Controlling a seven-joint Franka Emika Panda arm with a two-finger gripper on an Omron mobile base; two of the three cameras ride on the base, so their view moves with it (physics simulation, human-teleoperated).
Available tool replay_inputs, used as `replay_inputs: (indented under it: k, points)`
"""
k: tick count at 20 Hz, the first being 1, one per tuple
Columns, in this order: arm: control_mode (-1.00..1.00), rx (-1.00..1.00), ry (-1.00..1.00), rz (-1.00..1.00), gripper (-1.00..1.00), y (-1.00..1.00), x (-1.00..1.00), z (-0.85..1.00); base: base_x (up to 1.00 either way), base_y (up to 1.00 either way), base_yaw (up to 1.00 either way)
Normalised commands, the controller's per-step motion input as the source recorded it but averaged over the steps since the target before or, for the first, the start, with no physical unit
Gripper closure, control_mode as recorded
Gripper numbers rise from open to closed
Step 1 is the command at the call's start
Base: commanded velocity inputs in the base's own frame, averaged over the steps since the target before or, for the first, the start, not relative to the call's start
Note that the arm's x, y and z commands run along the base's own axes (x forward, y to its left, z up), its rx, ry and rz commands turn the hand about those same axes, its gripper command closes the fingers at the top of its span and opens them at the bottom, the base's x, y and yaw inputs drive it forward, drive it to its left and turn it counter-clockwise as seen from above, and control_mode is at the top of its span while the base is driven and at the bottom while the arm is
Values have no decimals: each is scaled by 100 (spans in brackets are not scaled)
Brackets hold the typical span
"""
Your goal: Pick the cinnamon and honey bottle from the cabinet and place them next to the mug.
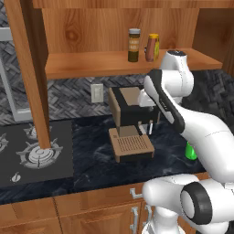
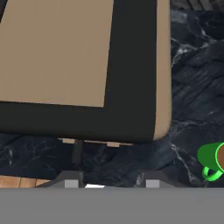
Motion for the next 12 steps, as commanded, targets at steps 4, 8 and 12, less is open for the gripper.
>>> replay_inputs:
  k: [4,8,12]
  points:
    - [-100,0,-4,0,-100,19,0,7,0,0,0]
    - [-100,0,-42,0,-100,18,-7,79,0,0,0]
    - [-100,1,-51,-1,-100,0,-14,100,0,0,0]
